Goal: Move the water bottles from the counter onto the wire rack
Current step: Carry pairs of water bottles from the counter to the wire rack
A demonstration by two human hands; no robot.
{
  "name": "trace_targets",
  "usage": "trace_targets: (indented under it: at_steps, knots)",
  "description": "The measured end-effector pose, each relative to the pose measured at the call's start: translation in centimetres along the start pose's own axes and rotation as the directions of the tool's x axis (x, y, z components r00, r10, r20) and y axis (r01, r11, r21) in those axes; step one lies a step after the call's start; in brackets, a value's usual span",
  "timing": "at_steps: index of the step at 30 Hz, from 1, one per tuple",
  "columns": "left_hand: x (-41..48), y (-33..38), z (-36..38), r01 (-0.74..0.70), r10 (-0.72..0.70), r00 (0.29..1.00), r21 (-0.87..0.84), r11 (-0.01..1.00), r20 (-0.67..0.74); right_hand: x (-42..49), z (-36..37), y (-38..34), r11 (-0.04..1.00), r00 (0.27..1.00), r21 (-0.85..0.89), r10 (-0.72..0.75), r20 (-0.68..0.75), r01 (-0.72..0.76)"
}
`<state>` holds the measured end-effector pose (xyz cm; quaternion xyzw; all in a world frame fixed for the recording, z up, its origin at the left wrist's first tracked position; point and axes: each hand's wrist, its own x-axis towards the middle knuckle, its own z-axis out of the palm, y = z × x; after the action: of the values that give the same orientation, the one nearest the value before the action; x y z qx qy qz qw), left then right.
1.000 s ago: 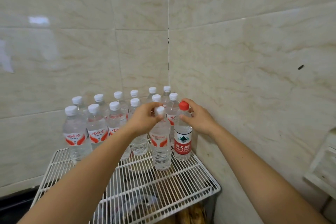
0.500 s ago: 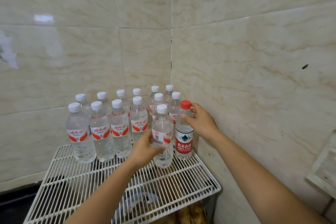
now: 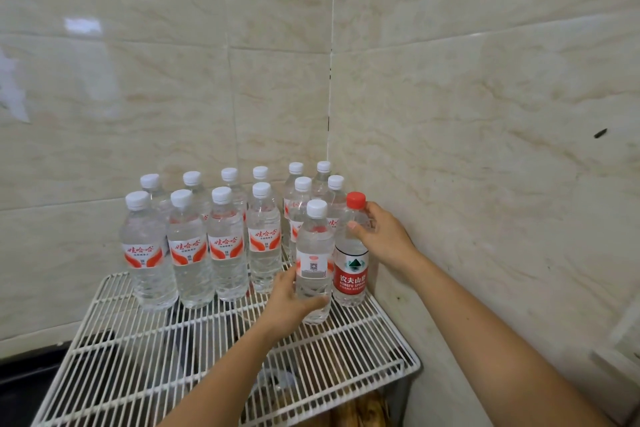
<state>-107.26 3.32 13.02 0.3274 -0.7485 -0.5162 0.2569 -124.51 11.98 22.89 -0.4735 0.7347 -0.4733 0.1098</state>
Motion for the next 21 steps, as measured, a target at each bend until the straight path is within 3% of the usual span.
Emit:
trace_targets:
  at_steps: [5,8,10,13,15,18,21]
  knots:
    - [0.4,-0.1,2.7,-0.019,0.02,0.961,0.004,1.0,-0.274,-0.1,0.0,0.1,1.0,1.0,-0.012,0.007,-0.004,-0.007]
    - [0.6,0.2,4.0,0.007,-0.014,0.931,-0.019,1.0,-0.364,-0.1,-0.1,0.1,1.0,1.0,-0.014,0.006,-0.006,-0.006]
    - [0.7,0.0,3.9,-0.002,0.002,0.952,-0.002,1.0,-0.306,-0.1,-0.2,0.2,1.0,1.0,-0.021,0.004,-0.002,-0.004]
    - [0.4,-0.9,2.1,-0.047,0.042,0.993,-0.036,0.998,-0.112,0.0,-0.1,0.2,0.999,1.0,-0.031,0.007,0.006,-0.007]
    - [0.5,-1.2,1.2,-0.058,0.057,0.994,-0.018,0.998,-0.095,0.1,-0.1,0.1,1.0,1.0,-0.018,0.007,0.009,-0.007]
    - [1.0,-1.0,2.3,-0.044,0.065,0.956,0.08,0.996,-0.285,0.2,-0.1,0.1,1.0,1.0,0.014,0.003,0.028,-0.003]
    - [1.4,-0.3,4.2,0.058,0.018,0.888,0.15,0.987,-0.459,0.3,-0.4,0.2,0.999,0.998,0.048,0.019,0.056,-0.022]
